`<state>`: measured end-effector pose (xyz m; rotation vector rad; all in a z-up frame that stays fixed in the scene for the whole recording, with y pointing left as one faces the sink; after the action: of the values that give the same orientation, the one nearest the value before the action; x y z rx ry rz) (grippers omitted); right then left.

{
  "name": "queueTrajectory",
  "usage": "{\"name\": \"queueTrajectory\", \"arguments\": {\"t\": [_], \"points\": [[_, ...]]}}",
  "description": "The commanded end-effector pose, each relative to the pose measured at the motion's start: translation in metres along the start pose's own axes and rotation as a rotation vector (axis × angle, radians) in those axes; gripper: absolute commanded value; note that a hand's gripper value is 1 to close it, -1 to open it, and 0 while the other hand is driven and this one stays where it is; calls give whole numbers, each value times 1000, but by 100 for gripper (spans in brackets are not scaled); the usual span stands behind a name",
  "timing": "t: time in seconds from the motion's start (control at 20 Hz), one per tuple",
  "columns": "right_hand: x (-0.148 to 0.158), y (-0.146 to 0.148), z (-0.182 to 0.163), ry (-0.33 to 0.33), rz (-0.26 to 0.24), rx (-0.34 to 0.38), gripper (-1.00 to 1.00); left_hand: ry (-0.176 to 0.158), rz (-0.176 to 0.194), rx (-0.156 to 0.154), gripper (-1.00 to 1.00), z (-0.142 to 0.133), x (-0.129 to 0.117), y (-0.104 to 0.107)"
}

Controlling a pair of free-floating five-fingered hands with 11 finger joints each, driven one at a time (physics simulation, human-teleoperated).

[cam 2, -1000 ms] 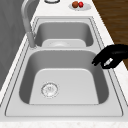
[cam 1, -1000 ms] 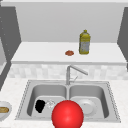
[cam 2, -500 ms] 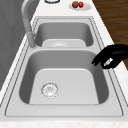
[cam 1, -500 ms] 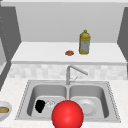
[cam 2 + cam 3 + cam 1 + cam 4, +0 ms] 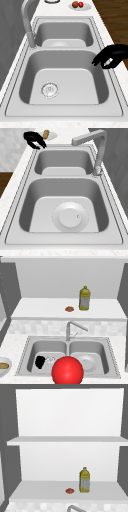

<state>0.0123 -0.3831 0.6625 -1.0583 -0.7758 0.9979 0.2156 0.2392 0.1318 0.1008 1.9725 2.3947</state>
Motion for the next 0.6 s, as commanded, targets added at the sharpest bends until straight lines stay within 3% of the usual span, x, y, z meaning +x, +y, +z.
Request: {"name": "queueTrajectory", "arguments": {"t": [0.0,0.55], "points": [[19,10,-2,65,-8,15,-100,0,0,0,0,0,0,0],[69,20,-2,174,-20,-38,-100,0,0,0,0,0,0,0]]}}
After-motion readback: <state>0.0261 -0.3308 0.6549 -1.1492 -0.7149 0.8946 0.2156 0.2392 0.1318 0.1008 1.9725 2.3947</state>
